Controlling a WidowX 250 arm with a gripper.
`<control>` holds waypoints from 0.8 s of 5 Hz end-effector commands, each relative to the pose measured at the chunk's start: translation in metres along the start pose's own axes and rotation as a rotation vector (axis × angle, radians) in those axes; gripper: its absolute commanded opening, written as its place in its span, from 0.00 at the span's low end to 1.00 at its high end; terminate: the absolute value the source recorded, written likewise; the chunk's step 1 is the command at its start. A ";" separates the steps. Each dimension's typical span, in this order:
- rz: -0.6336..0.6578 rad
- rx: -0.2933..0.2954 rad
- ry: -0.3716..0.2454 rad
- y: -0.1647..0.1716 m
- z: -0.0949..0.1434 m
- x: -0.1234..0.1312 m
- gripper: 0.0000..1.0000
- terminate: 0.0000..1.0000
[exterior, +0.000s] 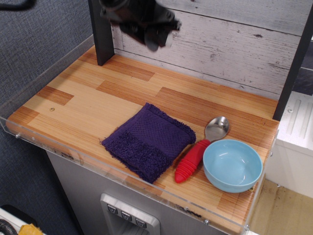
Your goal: Pick up the object inside the blue bowl and move it to behind the purple towel
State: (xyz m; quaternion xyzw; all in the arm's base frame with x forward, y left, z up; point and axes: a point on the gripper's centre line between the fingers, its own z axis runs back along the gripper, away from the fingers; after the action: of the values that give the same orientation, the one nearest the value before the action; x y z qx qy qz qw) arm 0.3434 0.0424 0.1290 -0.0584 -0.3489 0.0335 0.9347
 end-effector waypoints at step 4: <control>-0.018 -0.047 0.141 0.000 -0.098 -0.023 0.00 0.00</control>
State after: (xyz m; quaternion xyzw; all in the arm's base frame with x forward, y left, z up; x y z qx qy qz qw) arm 0.3971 0.0318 0.0286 -0.0847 -0.2661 0.0222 0.9600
